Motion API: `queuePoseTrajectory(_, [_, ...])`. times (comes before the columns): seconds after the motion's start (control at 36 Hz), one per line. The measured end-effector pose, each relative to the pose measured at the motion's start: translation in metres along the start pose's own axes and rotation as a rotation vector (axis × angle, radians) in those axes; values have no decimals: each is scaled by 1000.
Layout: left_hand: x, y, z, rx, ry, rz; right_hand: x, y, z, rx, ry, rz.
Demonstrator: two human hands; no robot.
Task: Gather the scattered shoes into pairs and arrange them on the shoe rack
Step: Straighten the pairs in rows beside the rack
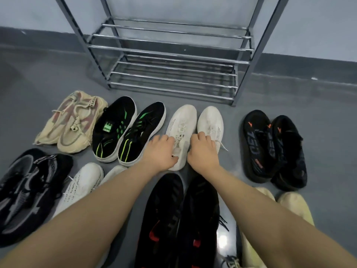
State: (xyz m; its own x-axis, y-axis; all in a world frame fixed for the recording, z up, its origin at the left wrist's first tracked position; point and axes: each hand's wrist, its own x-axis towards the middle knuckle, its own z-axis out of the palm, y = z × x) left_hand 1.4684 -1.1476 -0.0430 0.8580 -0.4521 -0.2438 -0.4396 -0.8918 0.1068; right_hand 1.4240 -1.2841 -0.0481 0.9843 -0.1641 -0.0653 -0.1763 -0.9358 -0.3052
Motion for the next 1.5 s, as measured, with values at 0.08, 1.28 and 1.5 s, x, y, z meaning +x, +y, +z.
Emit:
queuePoseTrajectory(0.08, [5,2,-20,30,-38,-35,10,-3,-3,54,-26,-16])
queuePoseTrajectory(1.28, [-12,-239,-13,153,-188,189,38,-223,73,-66,-281,377])
queuePoseTrajectory(1.5, [-14,-241,-11,-26,-119,317,27,-214,76,36,-291,540])
